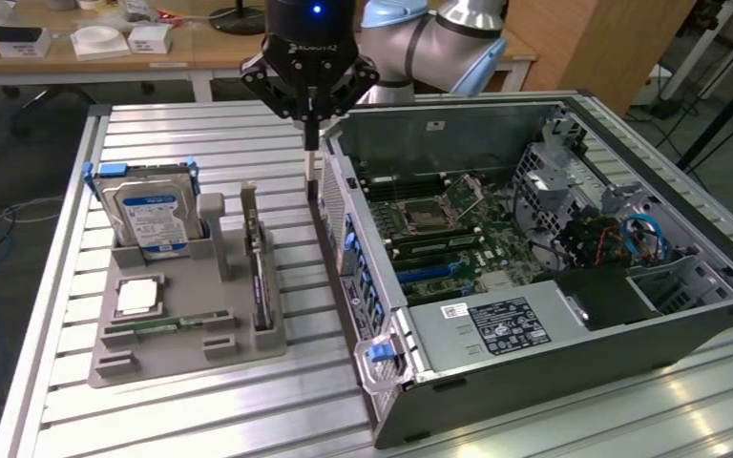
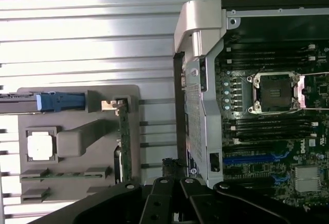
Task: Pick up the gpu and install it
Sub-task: 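Reach for the gpu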
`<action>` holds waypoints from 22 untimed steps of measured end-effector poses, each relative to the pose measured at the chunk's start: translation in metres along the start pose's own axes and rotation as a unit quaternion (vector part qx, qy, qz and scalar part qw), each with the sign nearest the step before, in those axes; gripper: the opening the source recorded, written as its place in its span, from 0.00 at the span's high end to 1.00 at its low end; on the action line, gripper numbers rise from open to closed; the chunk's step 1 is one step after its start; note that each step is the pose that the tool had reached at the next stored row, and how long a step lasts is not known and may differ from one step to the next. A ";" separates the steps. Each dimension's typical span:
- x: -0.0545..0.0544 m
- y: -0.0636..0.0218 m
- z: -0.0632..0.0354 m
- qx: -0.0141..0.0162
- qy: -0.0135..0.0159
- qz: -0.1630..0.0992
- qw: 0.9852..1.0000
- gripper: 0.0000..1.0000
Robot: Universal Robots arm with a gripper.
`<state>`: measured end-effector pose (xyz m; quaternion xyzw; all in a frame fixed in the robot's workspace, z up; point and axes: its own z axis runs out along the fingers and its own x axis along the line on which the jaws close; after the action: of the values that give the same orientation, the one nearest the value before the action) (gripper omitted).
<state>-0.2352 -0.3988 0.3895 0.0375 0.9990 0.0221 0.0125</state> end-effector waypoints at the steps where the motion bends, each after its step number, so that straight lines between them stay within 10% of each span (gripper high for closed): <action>1: 0.001 -0.0001 0.0000 0.000 0.000 0.000 1.000 0.89; 22: 0.025 -0.0019 -0.0006 0.000 0.000 0.000 1.000 0.89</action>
<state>-0.2599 -0.3988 0.3894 0.0374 0.9990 0.0221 0.0125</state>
